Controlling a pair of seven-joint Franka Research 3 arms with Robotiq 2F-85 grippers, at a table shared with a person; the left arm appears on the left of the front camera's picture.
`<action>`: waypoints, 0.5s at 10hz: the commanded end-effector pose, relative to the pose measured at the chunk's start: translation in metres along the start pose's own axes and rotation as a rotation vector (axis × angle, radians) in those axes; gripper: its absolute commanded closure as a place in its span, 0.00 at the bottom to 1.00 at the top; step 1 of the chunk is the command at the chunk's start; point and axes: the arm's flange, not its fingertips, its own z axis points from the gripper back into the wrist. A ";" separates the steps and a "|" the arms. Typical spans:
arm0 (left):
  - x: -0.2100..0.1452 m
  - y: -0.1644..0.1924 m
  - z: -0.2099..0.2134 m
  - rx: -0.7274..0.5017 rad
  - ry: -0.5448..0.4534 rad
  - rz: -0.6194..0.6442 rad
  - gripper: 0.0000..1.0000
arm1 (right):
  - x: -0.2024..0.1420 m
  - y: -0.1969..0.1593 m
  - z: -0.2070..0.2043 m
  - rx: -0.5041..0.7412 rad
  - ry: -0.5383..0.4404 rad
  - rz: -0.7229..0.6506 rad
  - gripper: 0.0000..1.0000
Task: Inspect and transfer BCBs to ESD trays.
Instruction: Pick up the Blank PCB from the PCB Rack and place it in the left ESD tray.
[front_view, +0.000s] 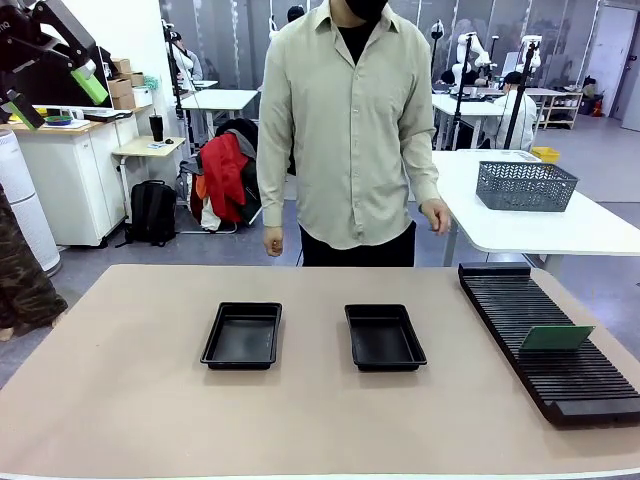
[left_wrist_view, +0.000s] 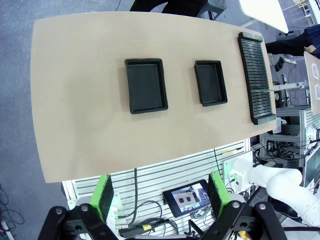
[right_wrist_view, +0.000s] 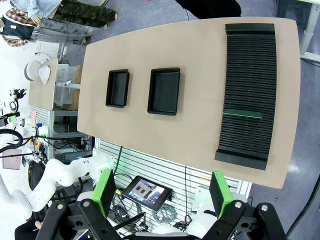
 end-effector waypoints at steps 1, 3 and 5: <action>0.000 0.000 0.000 -0.001 -0.002 0.002 0.00 | -0.001 0.000 0.000 0.001 -0.001 0.002 0.00; 0.000 0.000 0.000 -0.001 -0.002 0.002 0.00 | 0.000 -0.005 -0.009 -0.031 -0.002 0.044 0.00; 0.000 0.000 0.000 -0.001 -0.002 0.002 0.00 | 0.001 -0.017 -0.030 -0.091 0.006 0.166 0.00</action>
